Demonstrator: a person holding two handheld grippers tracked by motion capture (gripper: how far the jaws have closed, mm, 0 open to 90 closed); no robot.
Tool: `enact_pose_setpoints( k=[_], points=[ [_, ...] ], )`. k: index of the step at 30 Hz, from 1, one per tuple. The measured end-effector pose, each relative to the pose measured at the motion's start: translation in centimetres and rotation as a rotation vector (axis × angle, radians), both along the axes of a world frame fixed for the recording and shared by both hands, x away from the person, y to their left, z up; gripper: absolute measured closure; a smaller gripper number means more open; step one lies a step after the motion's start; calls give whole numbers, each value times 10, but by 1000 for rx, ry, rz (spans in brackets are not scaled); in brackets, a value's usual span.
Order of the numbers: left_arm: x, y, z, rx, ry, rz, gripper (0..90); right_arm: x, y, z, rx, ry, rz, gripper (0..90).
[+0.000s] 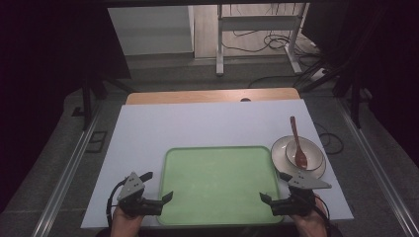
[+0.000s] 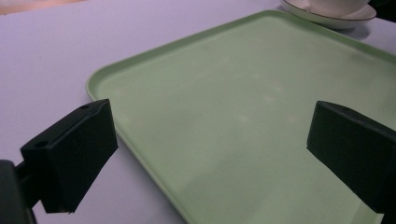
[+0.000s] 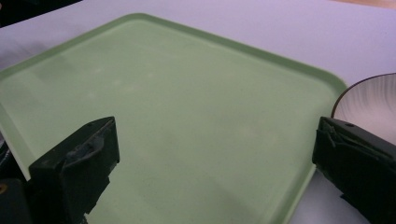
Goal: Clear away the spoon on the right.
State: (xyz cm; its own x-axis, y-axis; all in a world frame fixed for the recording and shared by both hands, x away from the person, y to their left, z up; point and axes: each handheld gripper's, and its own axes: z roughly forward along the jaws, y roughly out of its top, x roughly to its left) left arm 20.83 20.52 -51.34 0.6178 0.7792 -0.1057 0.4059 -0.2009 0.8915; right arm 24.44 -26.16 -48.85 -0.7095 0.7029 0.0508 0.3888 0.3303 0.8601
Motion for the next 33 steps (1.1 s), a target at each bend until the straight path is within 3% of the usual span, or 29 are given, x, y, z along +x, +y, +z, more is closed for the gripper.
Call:
enact_pose_setpoints(
  k=[15, 23, 29, 33],
  points=[
    [-1, 7, 2, -30, 4, 27, 14, 1, 3, 4, -14, 2, 1, 9],
    [-1, 6, 1, -22, 11, 27, 13, 9, -2, 14, 15, 20, -37, 19],
    [-1, 5, 2, -19, 20, 24, 16, 15, -6, 20, 1, 19, -60, 15],
    [-1, 6, 1, -18, 16, 28, 15, 22, -11, 28, -11, 18, -108, 5]
  ],
)
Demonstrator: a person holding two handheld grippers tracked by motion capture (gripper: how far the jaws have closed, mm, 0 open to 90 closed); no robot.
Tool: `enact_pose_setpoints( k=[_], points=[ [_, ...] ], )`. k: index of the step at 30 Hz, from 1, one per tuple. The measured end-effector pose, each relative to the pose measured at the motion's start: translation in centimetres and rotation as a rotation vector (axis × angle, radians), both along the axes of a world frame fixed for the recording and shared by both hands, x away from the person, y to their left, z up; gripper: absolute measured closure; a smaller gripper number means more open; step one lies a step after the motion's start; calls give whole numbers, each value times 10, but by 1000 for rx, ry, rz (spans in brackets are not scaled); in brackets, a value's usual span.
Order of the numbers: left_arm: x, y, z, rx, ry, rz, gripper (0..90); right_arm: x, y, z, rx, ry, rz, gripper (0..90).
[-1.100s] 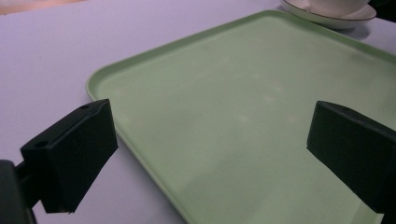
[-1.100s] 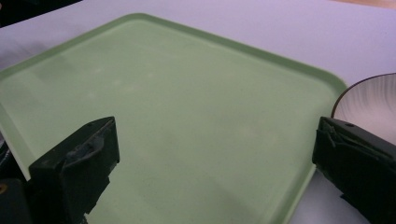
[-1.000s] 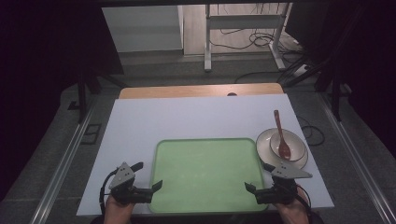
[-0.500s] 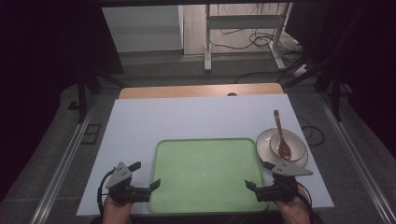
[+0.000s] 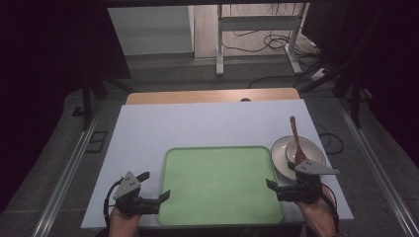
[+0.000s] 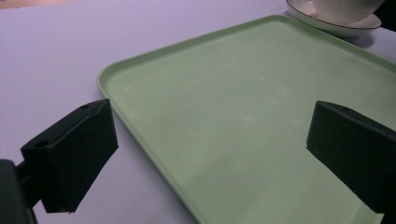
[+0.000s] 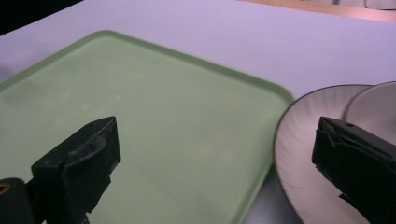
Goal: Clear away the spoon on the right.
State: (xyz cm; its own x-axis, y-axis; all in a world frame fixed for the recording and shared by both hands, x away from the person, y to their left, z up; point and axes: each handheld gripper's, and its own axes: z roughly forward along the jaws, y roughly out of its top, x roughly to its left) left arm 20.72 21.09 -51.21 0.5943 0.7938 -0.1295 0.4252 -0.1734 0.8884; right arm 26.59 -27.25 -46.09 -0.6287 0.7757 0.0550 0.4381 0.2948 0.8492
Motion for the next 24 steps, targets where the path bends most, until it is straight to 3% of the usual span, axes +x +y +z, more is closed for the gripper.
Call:
enact_pose_setpoints(
  k=[10, 13, 17, 18, 24],
  points=[
    [1, 0, 0, 0, 14, -4, 17, 16, -12, 10, -32, -3, -82, 4],
    [1, 0, 0, -1, 16, -3, 17, 23, -16, 12, -26, 15, -112, 2],
    [1, 0, -1, -1, 19, -4, 18, 34, -20, 12, -69, 43, -139, 6],
    [1, 0, -1, -1, 20, -5, 18, 38, -21, 12, -95, 54, -152, 36],
    [0, 0, 0, 1, 21, -4, 20, 48, -25, 15, -127, 63, -179, 125]
  ],
)
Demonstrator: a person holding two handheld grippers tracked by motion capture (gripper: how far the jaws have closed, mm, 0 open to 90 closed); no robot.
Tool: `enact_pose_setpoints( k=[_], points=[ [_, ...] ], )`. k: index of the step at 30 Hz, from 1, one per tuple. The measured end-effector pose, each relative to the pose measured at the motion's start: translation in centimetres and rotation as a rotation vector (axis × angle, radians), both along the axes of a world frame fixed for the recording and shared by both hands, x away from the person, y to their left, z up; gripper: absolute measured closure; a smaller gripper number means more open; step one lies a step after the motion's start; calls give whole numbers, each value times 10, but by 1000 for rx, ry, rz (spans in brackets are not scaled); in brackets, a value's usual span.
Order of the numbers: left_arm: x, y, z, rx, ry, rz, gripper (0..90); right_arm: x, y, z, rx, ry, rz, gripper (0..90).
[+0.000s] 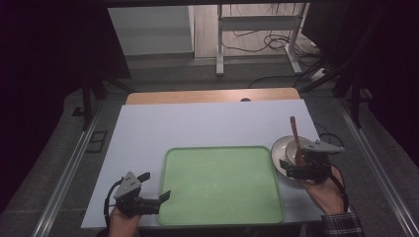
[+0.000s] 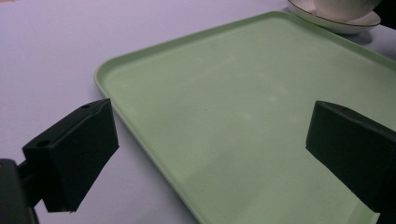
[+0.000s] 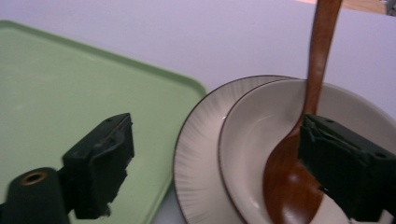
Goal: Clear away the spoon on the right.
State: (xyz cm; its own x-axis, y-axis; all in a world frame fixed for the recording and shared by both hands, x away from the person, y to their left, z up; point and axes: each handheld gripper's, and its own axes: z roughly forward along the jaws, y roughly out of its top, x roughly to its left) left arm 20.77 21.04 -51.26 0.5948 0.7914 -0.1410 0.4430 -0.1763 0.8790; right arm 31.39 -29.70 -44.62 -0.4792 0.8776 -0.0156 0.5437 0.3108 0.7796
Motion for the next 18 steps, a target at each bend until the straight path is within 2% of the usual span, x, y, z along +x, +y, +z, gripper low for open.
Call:
enact_pose_setpoints(
  k=[6, 18],
  points=[
    [0, 0, 0, 1, -3, 2, 21, 17, -5, 4, -43, 20, -26, 221],
    [-1, 2, 1, -10, -6, 7, 21, 46, -16, 10, -62, 30, -65, 327]
  ],
)
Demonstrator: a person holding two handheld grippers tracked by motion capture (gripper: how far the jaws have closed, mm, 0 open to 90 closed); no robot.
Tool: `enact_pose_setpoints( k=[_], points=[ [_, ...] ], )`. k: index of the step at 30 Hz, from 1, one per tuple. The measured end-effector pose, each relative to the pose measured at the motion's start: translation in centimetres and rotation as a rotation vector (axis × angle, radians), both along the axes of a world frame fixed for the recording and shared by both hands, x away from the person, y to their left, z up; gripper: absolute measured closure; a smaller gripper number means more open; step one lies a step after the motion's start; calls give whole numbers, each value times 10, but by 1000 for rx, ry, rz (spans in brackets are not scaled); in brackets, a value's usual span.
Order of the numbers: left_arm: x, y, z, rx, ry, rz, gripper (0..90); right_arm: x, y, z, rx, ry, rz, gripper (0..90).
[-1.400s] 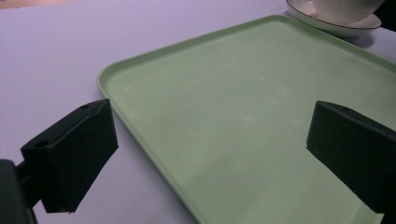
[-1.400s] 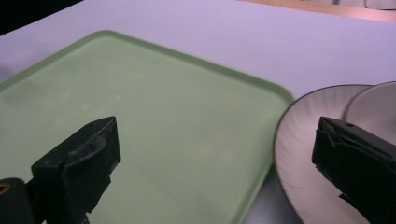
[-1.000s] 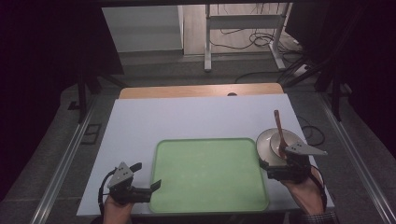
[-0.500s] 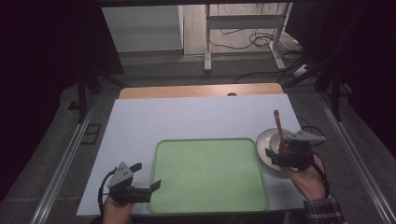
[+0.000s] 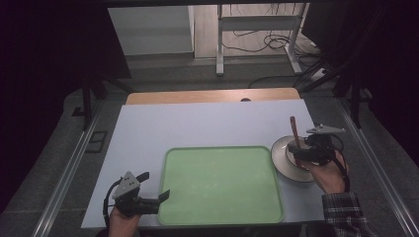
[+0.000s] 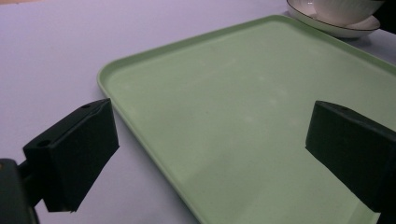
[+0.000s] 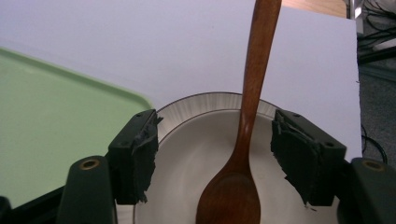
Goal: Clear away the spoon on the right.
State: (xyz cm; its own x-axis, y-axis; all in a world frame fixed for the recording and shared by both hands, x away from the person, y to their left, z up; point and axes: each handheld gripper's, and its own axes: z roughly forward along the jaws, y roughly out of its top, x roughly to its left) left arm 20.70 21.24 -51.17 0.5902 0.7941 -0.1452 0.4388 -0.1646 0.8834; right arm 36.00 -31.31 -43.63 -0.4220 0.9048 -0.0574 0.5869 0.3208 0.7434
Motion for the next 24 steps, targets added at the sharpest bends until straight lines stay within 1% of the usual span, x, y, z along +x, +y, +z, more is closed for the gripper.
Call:
enact_pose_setpoints(
  k=[1, 4, 6, 7, 8, 9, 11, 12, 14, 21, 24],
  points=[
    [0, 0, 0, -1, -1, 0, 21, 2, 0, 0, -2, 2, 1, 342],
    [0, 0, 0, -4, -1, -1, 21, 10, -1, 1, -27, 11, -2, 382],
    [0, 0, 0, -3, -2, -1, 21, 19, -2, 2, -41, 17, -7, 436],
    [0, 0, 0, -3, -2, 0, 21, 19, -2, 2, -41, 17, -7, 436],
    [0, 0, 0, -3, -3, 0, 20, 24, -2, 3, -53, 28, 1, 479],
    [0, 0, 0, -3, -3, 0, 20, 24, -2, 3, -53, 28, 1, 479],
    [0, 0, 0, -2, -2, 1, 20, 30, -1, 3, -74, 30, 1, 524],
    [0, 0, 0, -2, -2, 1, 21, 35, 0, 3, -81, 37, -7, 555],
    [0, 1, 0, -3, -3, 1, 20, 38, 0, 3, -89, 40, -9, 569],
    [0, 1, 0, -4, -3, 1, 20, 53, 2, 0, -99, 66, -33, 632],
    [0, 1, 0, -4, -2, 1, 21, 57, 4, -2, -89, 90, -50, 670]
  ],
)
